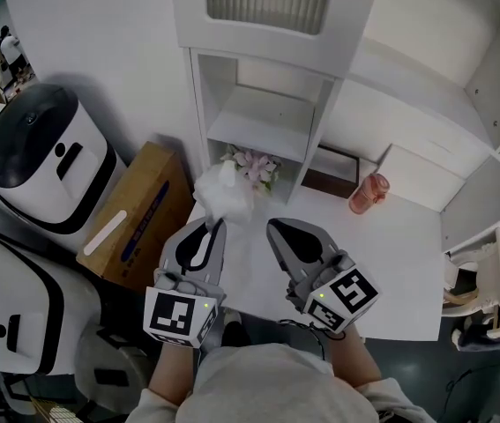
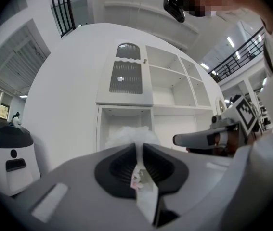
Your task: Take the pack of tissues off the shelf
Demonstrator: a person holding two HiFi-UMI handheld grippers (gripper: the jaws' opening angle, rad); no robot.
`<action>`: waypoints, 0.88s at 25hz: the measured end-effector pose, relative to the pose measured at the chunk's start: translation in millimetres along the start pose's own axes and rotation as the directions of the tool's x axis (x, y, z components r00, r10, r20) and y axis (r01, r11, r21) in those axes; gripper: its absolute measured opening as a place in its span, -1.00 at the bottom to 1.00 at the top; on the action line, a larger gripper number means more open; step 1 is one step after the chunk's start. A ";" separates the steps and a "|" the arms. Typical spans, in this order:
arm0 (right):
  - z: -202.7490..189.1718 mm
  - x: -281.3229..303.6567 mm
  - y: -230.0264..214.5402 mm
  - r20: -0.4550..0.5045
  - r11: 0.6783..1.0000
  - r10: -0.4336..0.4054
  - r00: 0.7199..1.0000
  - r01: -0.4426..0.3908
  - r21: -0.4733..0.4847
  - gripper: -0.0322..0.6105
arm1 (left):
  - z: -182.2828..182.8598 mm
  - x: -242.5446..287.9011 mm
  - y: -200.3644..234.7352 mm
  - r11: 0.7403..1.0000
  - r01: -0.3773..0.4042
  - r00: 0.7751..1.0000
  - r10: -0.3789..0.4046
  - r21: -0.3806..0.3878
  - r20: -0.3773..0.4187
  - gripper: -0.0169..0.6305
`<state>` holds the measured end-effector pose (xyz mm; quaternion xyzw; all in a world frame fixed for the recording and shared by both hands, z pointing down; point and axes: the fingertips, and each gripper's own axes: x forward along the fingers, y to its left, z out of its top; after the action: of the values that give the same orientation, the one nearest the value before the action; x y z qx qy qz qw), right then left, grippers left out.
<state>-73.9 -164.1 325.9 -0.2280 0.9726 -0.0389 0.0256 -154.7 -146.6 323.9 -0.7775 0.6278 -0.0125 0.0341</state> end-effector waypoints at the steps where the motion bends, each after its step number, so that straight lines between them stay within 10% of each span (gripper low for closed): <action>1: 0.0 -0.4 2.0 -0.001 1.000 0.003 1.000 -0.003 -0.003 -0.92 | 0.4 -1.9 -1.0 1.000 0.002 1.000 -0.002 0.000 0.001 -0.83; 22: 3.2 -8.9 11.7 -0.005 0.999 -0.021 1.000 0.021 -0.032 -0.91 | 10.3 -11.3 -9.3 0.999 0.039 0.999 -0.039 -0.001 0.025 -0.83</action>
<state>-70.8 -149.9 322.0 -0.2384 0.9707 -0.0241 0.0190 -147.4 -133.2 314.5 -0.7896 0.6122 -0.0030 0.0411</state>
